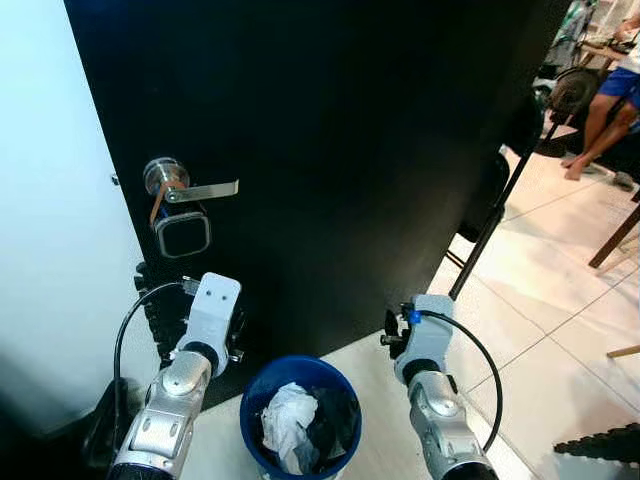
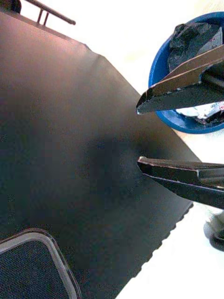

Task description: Clean up the room

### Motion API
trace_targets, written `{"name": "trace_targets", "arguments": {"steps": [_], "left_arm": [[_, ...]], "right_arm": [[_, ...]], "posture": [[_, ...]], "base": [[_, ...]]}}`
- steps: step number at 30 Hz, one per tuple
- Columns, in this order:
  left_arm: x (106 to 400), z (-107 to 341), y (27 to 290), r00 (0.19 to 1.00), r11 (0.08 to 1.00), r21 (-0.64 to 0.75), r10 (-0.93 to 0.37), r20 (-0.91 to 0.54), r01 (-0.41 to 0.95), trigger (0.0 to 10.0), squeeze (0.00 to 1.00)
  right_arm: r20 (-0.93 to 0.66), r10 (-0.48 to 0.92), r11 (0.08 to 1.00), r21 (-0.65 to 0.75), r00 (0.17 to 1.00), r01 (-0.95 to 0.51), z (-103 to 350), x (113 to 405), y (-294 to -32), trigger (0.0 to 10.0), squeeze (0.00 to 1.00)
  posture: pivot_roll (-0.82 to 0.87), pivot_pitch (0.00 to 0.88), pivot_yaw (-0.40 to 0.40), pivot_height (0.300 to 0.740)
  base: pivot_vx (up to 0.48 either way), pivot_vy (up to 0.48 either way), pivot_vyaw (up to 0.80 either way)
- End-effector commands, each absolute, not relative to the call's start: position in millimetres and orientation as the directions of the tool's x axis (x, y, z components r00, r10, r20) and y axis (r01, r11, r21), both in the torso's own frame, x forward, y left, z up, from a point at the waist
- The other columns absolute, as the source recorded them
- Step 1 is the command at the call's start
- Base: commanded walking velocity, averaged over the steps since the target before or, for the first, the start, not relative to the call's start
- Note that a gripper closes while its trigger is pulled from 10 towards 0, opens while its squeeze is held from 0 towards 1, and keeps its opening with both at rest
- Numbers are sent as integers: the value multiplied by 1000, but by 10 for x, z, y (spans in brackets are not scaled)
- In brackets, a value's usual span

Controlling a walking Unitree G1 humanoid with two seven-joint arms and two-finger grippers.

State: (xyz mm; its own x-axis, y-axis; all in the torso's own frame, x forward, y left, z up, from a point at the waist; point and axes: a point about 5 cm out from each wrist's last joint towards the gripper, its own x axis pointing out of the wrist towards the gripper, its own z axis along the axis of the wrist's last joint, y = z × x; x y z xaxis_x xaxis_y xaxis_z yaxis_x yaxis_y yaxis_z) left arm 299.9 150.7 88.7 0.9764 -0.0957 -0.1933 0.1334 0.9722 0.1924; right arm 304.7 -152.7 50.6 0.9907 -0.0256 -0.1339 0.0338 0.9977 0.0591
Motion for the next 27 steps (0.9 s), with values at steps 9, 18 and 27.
{"name": "trace_targets", "arguments": {"steps": [9, 18, 27], "left_arm": [[3016, 861, 1500, 978, 980, 163, -81, -194, 114, 10000, 0], [3010, 878, 1508, 981, 990, 108, -68, -183, 89, 10000, 0], [3011, 881, 1509, 982, 992, 91, -67, -179, 84, 10000, 0]], "right_arm": [[-168, -31, 996, 74, 985, 44, 462, 3010, -1500, 10000, 0], [-189, -24, 996, 78, 982, 40, 445, 2997, -1479, 10000, 0], [-195, -11, 997, 76, 981, 27, 447, 3000, -1460, 10000, 0]], "posture": [[99, 0, -73, 740], [103, 3, -78, 740], [104, 4, -82, 740]], "base": [[0, 0, 0], [0, 0, 0], [-114, 0, 0]]}}
